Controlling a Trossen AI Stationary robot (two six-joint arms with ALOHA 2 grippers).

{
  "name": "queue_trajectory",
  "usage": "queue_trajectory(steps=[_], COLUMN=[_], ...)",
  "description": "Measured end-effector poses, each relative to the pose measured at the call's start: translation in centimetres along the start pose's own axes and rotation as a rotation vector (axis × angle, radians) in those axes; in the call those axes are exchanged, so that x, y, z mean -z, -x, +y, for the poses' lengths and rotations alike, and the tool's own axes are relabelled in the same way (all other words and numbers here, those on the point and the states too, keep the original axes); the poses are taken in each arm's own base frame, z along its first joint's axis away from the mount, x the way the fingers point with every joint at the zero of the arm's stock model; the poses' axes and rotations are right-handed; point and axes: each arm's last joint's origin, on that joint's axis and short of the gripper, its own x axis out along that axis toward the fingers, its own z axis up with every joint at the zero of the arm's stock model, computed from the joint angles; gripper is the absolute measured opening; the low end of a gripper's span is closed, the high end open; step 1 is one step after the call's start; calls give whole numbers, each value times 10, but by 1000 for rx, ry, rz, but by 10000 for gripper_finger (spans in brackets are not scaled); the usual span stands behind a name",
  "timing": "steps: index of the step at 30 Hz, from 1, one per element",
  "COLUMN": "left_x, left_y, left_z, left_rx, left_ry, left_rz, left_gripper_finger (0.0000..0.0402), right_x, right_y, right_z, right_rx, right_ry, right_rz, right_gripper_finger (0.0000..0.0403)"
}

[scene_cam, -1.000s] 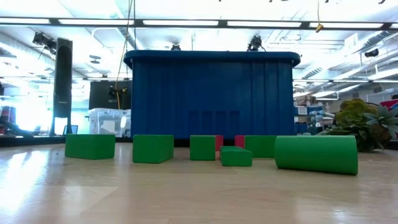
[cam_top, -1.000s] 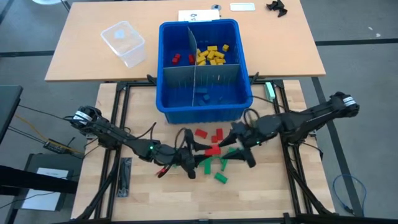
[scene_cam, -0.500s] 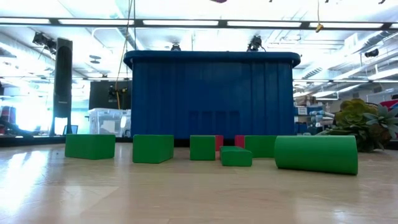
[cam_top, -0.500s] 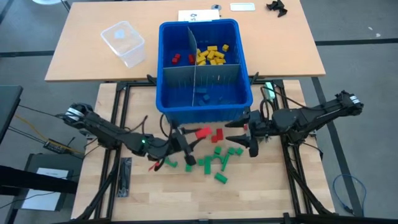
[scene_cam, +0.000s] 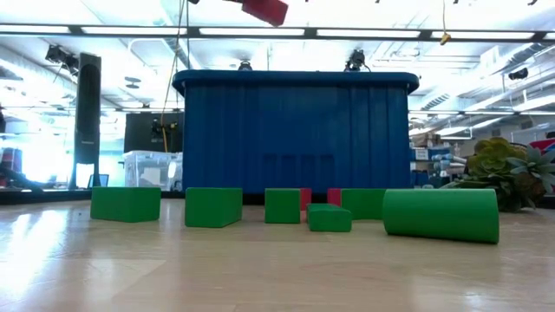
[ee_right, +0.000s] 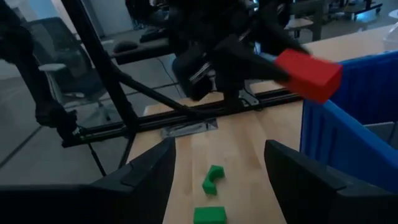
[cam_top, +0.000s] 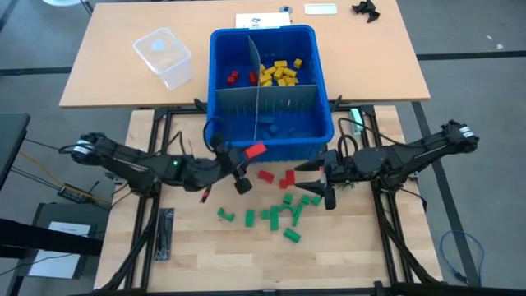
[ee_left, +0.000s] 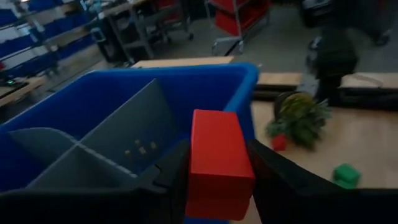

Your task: Sort Items/Unsort Items

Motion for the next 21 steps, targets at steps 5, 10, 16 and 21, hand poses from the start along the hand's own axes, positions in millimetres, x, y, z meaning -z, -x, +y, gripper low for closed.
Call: queue_trajectory(steps=[5,10,16,21], left_x=[-9,-17,-15,-8], left_y=[-14,-30,-52,-66], left_z=[27,61,105,144], left_rx=[-88,-164,-242,-318], left_ry=[-38,-56,-53,-26], left_rz=[82,140,191,232], left_gripper_finger=[143,143,143,143], right_x=[4,4,4,4], right_y=[-5,-6,-6,-6], right_z=[1,1,1,1], right_rx=[5,5,5,5], right_ry=[6,6,8,23], right_rz=[17,19,22,22], right_gripper_finger=[246,242,242,240])
